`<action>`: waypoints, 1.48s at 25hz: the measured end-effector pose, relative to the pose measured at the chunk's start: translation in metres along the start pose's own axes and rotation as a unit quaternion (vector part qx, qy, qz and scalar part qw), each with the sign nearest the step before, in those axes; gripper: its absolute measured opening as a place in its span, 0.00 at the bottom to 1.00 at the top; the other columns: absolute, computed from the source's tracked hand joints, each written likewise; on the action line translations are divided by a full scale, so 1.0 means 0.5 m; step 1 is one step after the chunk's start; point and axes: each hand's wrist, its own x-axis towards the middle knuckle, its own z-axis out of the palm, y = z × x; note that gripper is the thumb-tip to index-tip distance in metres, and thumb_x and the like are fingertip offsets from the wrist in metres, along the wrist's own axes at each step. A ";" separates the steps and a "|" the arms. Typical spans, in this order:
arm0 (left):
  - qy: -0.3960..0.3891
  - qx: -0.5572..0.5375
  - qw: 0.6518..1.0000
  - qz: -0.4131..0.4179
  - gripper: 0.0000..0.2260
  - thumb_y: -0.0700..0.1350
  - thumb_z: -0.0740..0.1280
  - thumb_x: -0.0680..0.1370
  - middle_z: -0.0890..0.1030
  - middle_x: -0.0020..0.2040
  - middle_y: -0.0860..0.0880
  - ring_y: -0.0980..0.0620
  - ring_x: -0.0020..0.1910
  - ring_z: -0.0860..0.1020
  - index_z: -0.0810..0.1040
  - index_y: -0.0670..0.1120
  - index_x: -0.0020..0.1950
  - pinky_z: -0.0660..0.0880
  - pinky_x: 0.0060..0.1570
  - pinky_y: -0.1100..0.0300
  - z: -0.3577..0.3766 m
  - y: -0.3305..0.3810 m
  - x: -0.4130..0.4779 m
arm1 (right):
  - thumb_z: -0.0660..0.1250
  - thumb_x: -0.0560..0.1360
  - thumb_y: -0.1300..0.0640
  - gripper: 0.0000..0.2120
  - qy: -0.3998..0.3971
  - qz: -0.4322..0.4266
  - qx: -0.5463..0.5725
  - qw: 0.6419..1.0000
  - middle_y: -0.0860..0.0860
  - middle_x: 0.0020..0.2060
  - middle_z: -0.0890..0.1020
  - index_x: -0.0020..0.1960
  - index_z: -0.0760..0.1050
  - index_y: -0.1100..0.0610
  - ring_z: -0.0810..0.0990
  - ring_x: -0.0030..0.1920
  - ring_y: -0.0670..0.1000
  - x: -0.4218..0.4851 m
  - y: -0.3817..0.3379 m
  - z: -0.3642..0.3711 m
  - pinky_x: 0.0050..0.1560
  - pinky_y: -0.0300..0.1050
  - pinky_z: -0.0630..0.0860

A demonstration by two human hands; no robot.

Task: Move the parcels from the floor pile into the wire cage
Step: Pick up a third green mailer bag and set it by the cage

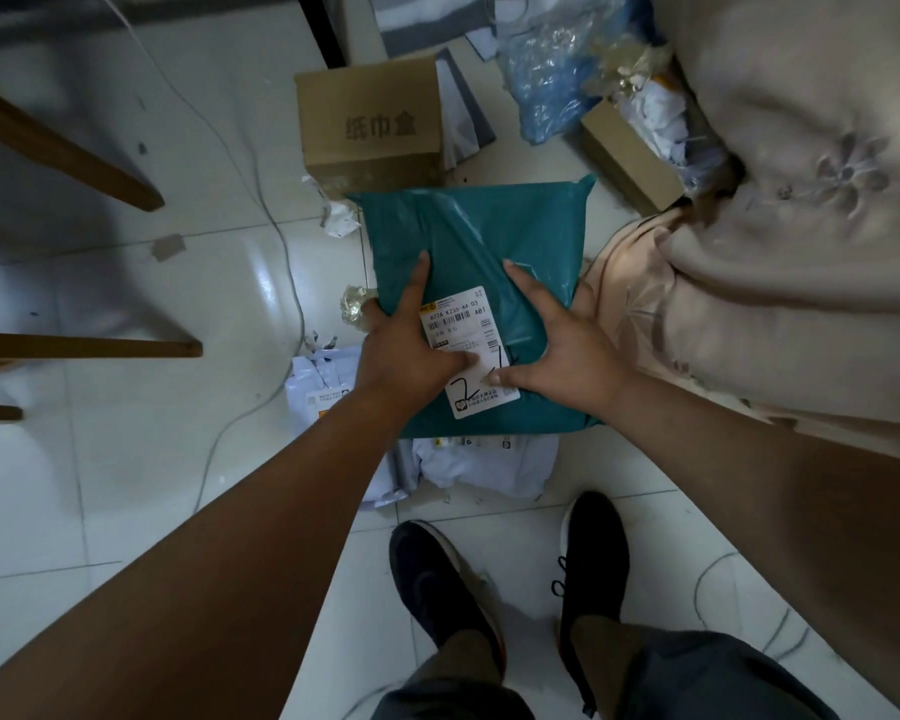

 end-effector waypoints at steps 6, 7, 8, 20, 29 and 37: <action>-0.009 0.004 1.000 0.015 0.56 0.49 0.83 0.66 0.62 0.68 0.43 0.37 0.65 0.74 0.44 0.75 0.77 0.78 0.63 0.46 -0.146 0.098 -0.146 | 0.83 0.59 0.39 0.60 0.032 -0.004 -0.004 0.999 0.54 0.71 0.55 0.78 0.46 0.27 0.59 0.76 0.60 -0.125 -0.147 -0.083 0.78 0.56 0.62; -0.014 -0.002 1.000 0.027 0.57 0.49 0.83 0.66 0.62 0.65 0.45 0.38 0.63 0.75 0.44 0.75 0.77 0.80 0.60 0.45 -0.175 0.117 -0.172 | 0.83 0.59 0.39 0.60 0.038 -0.003 -0.008 0.999 0.54 0.71 0.55 0.77 0.46 0.26 0.61 0.75 0.60 -0.149 -0.176 -0.103 0.78 0.56 0.63; -0.020 -0.004 0.999 0.038 0.57 0.49 0.83 0.66 0.62 0.63 0.46 0.38 0.61 0.75 0.44 0.75 0.77 0.80 0.59 0.44 -0.204 0.136 -0.199 | 0.83 0.59 0.39 0.60 0.041 -0.002 -0.010 0.999 0.54 0.71 0.55 0.77 0.46 0.26 0.62 0.74 0.60 -0.174 -0.206 -0.124 0.77 0.56 0.63; -0.018 0.051 0.996 0.069 0.48 0.48 0.82 0.68 0.60 0.70 0.44 0.40 0.66 0.73 0.57 0.70 0.78 0.75 0.64 0.50 -0.438 0.349 -0.506 | 0.84 0.60 0.41 0.60 0.082 0.004 0.010 0.997 0.55 0.70 0.57 0.79 0.48 0.30 0.65 0.73 0.59 -0.501 -0.469 -0.320 0.77 0.49 0.62; -0.054 0.094 0.987 0.117 0.45 0.52 0.81 0.69 0.60 0.71 0.44 0.40 0.69 0.70 0.58 0.70 0.78 0.74 0.67 0.49 -0.478 0.522 -0.696 | 0.85 0.58 0.40 0.62 0.138 0.045 0.052 0.988 0.56 0.72 0.53 0.79 0.48 0.30 0.64 0.74 0.61 -0.733 -0.507 -0.426 0.78 0.52 0.62; -0.081 0.144 0.972 0.165 0.44 0.54 0.80 0.70 0.59 0.72 0.44 0.40 0.72 0.68 0.57 0.69 0.79 0.72 0.68 0.51 -0.408 0.611 -0.818 | 0.85 0.59 0.43 0.63 0.165 0.057 0.087 0.981 0.55 0.71 0.55 0.79 0.45 0.28 0.65 0.73 0.60 -0.900 -0.432 -0.490 0.76 0.50 0.65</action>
